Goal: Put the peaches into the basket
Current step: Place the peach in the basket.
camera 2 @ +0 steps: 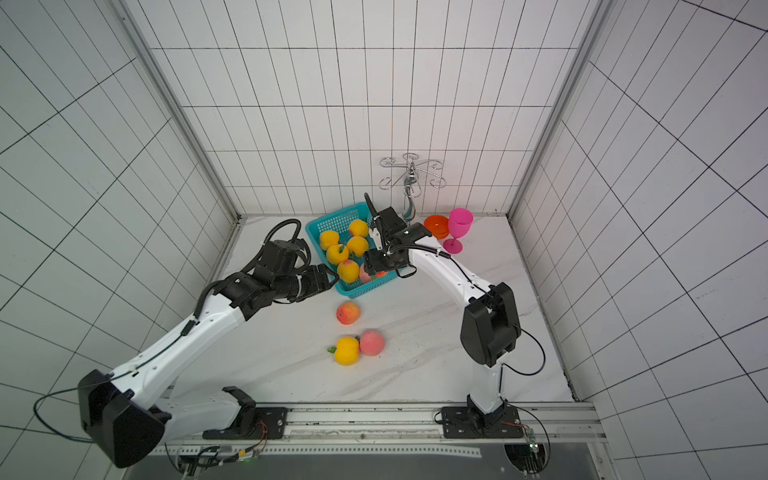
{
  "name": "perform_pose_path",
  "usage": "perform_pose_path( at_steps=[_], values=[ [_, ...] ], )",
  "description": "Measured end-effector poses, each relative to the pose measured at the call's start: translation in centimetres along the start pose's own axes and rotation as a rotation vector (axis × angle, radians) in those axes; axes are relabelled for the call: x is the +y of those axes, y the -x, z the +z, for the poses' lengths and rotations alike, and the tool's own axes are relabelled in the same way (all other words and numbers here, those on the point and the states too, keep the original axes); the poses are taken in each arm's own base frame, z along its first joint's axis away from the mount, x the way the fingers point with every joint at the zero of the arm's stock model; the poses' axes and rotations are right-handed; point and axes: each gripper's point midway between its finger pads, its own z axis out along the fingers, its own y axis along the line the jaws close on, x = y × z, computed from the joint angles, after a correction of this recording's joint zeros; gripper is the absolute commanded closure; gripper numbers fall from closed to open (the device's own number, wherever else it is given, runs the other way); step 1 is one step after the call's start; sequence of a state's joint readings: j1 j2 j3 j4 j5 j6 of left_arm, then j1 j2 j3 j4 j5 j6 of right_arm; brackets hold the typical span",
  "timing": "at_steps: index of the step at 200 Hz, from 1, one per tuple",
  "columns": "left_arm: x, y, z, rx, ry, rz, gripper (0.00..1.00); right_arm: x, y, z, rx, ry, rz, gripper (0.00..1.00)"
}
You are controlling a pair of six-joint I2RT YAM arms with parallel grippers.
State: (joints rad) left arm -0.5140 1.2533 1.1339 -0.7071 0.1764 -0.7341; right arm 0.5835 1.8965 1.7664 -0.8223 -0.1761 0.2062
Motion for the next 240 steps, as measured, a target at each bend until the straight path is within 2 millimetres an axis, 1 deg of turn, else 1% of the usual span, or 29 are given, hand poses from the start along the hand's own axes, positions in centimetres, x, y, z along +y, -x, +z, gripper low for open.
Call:
perform_pose_path(
  at_steps=[22,59,102,130,178,213,240],
  values=[
    [0.3,0.8,0.2,-0.008,0.008,0.005,0.19,-0.3,1.3,1.2,-0.007,-0.003,-0.008,0.41],
    [0.4,3.1,0.5,-0.024,-0.001,0.009,0.19,-1.7,3.8,4.1,-0.008,-0.019,0.005,0.41],
    [1.3,3.7,1.5,0.03,-0.018,0.009,0.2,-2.5,6.1,6.6,-0.014,-0.028,0.016,0.41],
    [1.3,3.8,1.4,0.042,-0.034,0.021,0.2,-2.8,6.4,7.9,-0.002,-0.03,0.02,0.41],
    [1.5,3.9,1.2,0.048,-0.045,0.036,0.2,-3.7,4.9,10.1,0.059,-0.045,0.033,0.41],
    [1.6,4.0,1.2,0.047,-0.048,0.041,0.2,-3.6,5.5,10.2,0.044,-0.044,0.031,0.41],
    [1.6,4.0,1.2,0.052,-0.05,0.043,0.2,-3.7,5.6,10.4,0.045,-0.045,0.031,0.38]
  ],
)
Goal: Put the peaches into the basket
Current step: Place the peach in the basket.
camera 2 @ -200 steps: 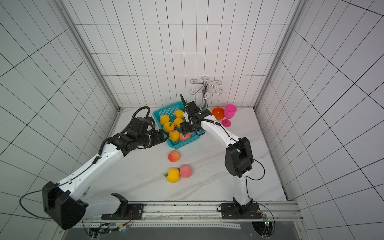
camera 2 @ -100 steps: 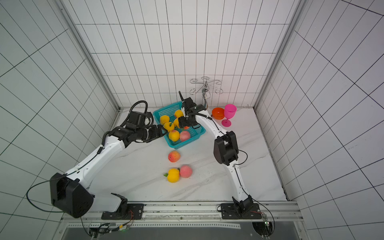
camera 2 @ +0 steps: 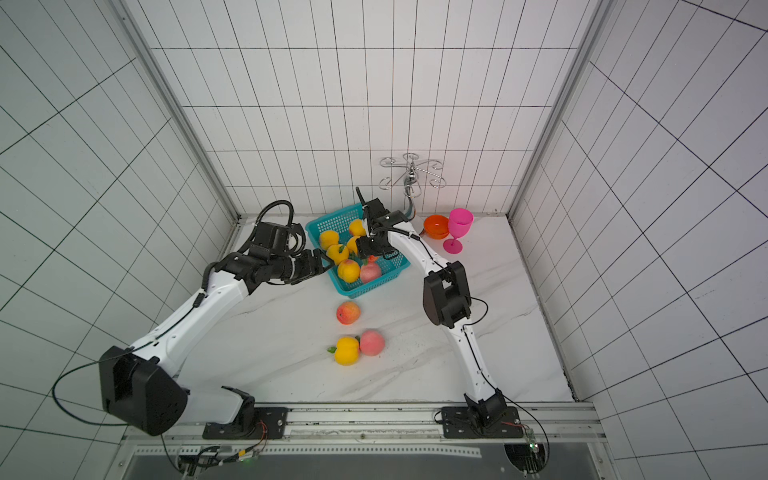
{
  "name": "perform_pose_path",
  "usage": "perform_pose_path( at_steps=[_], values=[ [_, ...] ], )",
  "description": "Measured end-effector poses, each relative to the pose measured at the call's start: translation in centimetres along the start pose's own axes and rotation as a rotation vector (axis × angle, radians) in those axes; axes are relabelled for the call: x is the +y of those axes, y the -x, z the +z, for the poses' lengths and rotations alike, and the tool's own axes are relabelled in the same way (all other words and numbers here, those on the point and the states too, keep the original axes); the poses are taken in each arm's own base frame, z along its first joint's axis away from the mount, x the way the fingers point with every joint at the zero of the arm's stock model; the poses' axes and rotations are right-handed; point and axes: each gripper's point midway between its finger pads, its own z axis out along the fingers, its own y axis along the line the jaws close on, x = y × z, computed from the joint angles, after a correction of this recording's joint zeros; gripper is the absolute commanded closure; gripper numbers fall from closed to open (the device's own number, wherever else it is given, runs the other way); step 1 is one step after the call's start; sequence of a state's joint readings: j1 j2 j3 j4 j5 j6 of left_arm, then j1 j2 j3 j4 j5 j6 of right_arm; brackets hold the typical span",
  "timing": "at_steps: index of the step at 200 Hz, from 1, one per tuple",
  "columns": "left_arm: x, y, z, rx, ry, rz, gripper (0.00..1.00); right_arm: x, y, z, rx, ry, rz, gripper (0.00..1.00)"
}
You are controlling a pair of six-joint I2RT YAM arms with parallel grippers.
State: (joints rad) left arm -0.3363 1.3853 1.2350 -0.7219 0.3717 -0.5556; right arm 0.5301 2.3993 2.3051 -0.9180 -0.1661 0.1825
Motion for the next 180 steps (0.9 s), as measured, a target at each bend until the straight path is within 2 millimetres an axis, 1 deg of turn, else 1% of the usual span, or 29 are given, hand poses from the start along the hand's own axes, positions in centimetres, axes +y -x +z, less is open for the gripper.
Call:
perform_pose_path(
  at_steps=[14,57,86,124,152,165,180],
  values=[
    [0.1,0.0,0.0,0.001,0.002,-0.001,0.2,-0.1,-0.1,0.2,0.003,-0.004,0.001,0.36],
    [0.9,0.5,-0.3,-0.009,0.016,-0.014,0.2,-0.5,-0.2,1.1,0.013,-0.018,0.002,0.35],
    [1.2,0.7,-0.4,-0.017,0.021,-0.022,0.19,-0.6,-0.2,1.9,0.018,-0.023,0.003,0.26],
    [1.2,0.7,-0.4,-0.016,0.02,-0.022,0.17,-0.8,-0.2,1.8,0.019,-0.034,-0.003,0.18],
    [1.2,0.7,-0.3,-0.011,0.018,-0.023,0.15,-1.0,-0.4,1.8,0.026,-0.043,-0.012,0.13],
    [1.3,0.7,-0.2,-0.01,0.02,-0.023,0.12,-1.1,-0.5,1.8,0.029,-0.051,-0.023,0.12],
    [1.4,0.7,-0.2,-0.013,0.027,-0.023,0.12,-1.3,-0.6,1.7,0.034,-0.061,-0.034,0.11]
  ],
)
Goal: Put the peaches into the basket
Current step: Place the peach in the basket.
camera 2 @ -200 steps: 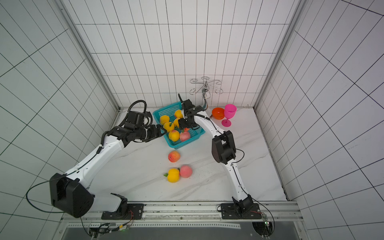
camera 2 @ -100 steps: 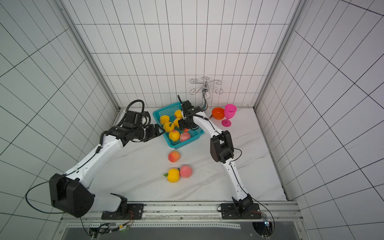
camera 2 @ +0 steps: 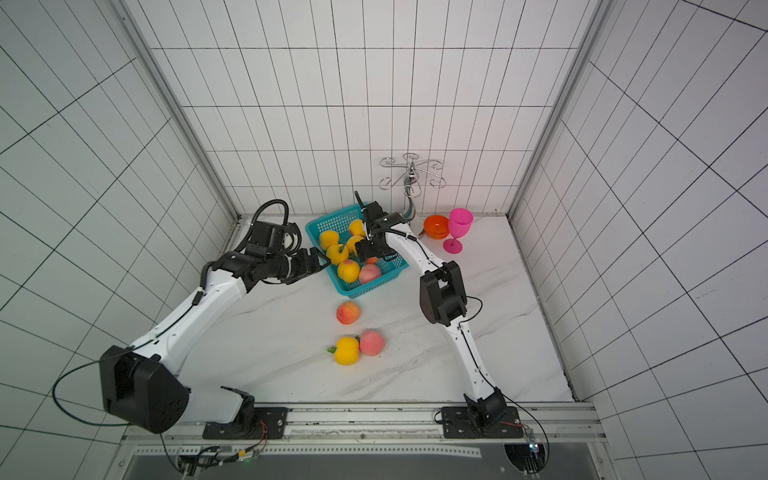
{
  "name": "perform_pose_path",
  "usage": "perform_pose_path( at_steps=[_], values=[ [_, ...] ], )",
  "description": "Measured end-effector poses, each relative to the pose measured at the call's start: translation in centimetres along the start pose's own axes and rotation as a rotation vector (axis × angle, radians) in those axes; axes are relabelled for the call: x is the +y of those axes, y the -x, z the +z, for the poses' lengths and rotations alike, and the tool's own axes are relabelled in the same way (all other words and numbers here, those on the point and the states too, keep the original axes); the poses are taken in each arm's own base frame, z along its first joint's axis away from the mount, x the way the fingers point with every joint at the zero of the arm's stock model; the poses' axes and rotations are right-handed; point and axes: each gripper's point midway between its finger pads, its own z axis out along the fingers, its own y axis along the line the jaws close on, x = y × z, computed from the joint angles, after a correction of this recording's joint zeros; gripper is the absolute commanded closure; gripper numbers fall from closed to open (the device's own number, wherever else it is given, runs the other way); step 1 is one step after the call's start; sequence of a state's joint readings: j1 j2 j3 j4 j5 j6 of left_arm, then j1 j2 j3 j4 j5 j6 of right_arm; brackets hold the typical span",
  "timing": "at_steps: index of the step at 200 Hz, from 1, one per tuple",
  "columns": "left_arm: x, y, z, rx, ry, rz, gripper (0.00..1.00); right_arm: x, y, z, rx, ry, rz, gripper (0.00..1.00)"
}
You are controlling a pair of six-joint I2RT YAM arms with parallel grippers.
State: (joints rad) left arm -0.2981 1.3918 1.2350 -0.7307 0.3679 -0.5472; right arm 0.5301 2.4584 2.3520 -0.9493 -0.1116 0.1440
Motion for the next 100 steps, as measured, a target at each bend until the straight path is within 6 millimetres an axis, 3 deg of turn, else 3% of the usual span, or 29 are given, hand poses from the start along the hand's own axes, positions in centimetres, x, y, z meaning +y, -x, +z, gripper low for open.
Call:
perform_pose_path(
  at_steps=[23,45,79,100],
  values=[
    [0.6,0.1,0.0,-0.01,0.031,0.005,0.12,-0.1,-0.1,-0.4,0.003,-0.009,-0.015,0.1],
    [1.0,0.2,0.0,-0.016,0.055,0.011,0.12,0.0,0.4,-2.0,-0.019,-0.008,-0.024,0.1],
    [1.3,-0.3,0.3,-0.004,0.071,0.012,0.12,0.6,1.8,-7.0,-0.099,0.002,-0.045,0.08],
    [1.0,-1.2,1.3,0.032,0.074,0.024,0.12,0.9,1.5,-10.5,-0.136,0.008,-0.061,0.06]
  ],
)
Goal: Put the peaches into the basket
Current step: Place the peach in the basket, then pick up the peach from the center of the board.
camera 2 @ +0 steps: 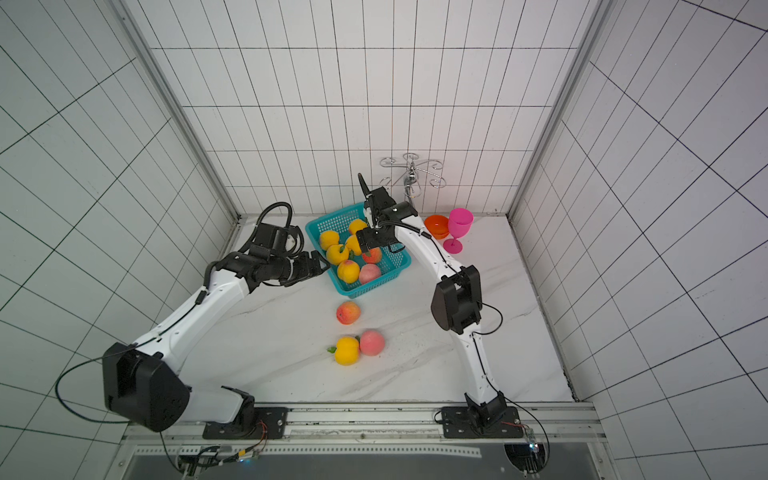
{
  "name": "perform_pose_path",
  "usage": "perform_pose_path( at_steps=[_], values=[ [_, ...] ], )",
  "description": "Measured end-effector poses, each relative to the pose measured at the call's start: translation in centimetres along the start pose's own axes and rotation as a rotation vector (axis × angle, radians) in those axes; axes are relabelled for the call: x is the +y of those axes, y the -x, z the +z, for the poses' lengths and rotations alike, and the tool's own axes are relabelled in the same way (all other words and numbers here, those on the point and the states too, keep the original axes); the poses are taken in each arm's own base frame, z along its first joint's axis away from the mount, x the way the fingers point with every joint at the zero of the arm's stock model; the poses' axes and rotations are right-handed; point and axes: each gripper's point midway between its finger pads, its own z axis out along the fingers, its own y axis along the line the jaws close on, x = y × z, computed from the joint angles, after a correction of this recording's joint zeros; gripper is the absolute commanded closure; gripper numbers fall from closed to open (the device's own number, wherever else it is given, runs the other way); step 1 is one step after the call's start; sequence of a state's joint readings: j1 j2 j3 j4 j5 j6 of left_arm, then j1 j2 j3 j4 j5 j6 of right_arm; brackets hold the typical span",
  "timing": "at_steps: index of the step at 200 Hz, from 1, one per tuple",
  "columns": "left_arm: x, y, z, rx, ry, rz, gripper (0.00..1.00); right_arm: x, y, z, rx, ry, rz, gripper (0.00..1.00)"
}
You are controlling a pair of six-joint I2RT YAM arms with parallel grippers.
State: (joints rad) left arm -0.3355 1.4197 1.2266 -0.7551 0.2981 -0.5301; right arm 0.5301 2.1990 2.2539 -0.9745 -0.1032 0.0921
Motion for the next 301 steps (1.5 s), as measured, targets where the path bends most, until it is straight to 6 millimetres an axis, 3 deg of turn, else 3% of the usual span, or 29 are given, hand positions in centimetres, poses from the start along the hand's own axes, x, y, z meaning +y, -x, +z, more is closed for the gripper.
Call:
perform_pose_path(
  at_steps=[25,47,111,143,182,234,262,301],
  values=[
    [-0.6,-1.6,1.8,0.059,0.011,0.025,0.12,0.4,-0.2,-3.2,-0.029,0.014,-0.019,0.04],
    [-1.3,-3.0,3.0,0.098,0.017,0.044,0.12,0.8,-0.9,-4.7,-0.03,0.036,-0.026,0.04],
    [-1.4,-6.3,4.7,0.139,0.066,0.057,0.12,2.3,-5.4,-7.3,0.034,0.135,-0.002,0.01],
    [-1.4,-8.5,6.0,0.165,0.094,0.056,0.12,2.5,-8.6,-8.9,0.058,0.154,0.004,0.01],
    [-0.7,-10.5,7.6,0.197,0.139,0.042,0.12,2.2,-12.5,-9.3,0.097,0.159,0.012,0.0],
    [-0.2,-10.3,8.0,0.175,0.177,0.046,0.13,1.9,-16.6,-9.7,0.099,0.163,0.045,0.0],
    [0.3,-10.4,8.6,0.174,0.2,0.048,0.13,1.8,-17.9,-9.8,0.09,0.164,0.077,0.0],
    [1.0,-10.8,9.8,0.194,0.224,0.051,0.13,1.9,-18.2,-9.9,0.06,0.177,0.099,0.01]
  ],
)
